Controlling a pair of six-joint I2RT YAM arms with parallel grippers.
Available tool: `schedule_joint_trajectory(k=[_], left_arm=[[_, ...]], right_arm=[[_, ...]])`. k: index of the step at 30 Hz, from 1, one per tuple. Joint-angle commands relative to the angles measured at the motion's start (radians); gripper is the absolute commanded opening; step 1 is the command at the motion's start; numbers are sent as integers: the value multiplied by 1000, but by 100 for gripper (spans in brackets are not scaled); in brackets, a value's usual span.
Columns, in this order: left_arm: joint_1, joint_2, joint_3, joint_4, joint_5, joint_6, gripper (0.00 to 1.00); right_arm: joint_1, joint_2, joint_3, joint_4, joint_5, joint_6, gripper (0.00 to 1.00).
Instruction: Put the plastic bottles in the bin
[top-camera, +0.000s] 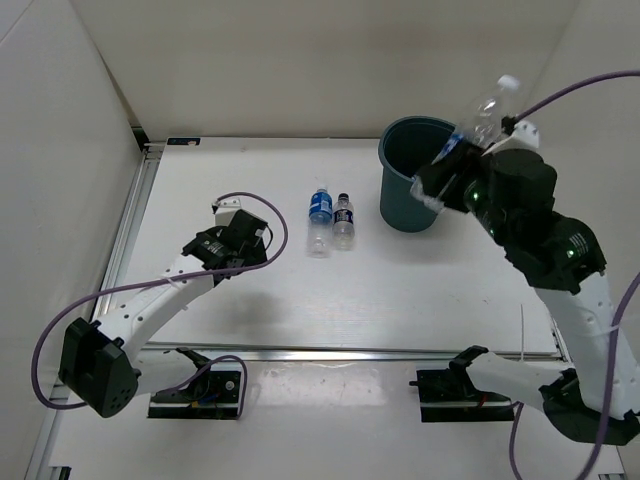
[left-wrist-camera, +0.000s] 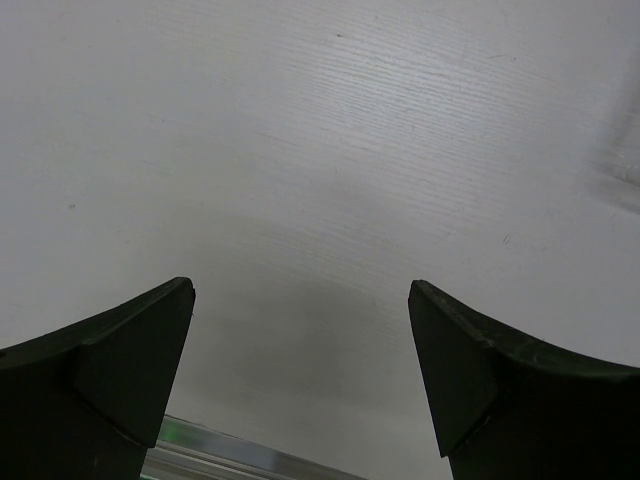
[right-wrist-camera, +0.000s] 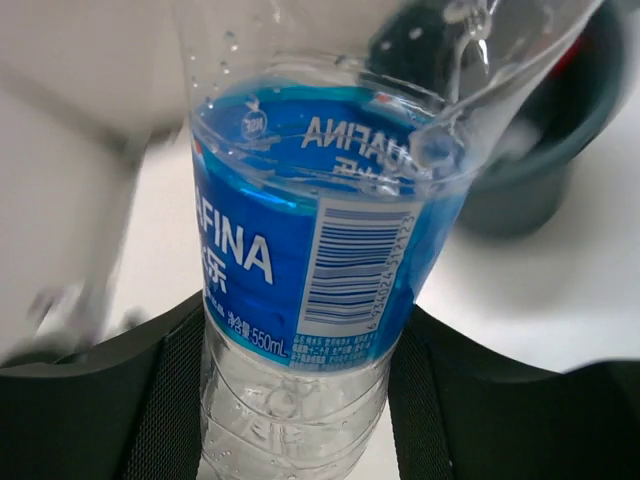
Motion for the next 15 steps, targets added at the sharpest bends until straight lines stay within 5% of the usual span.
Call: schedule_joint_trajectory(k=[1, 4, 11, 14, 15], left_arm=[[-6, 6, 22, 17, -20, -2, 100], [-6, 34, 56, 17, -29, 20, 100], [-6, 100, 148, 27, 3, 87, 100], [-6, 135, 189, 36, 12, 109, 100], [-6, 146, 198, 46, 12, 124, 100]], right_arm=[[-91, 125, -39, 272, 278, -318, 8], [-215, 285, -18, 466, 227, -424, 8], [-367, 666, 284, 466, 130, -434, 20], [-395, 742, 321, 436, 121, -413, 37], [-395, 743, 312, 425, 111, -394, 54]])
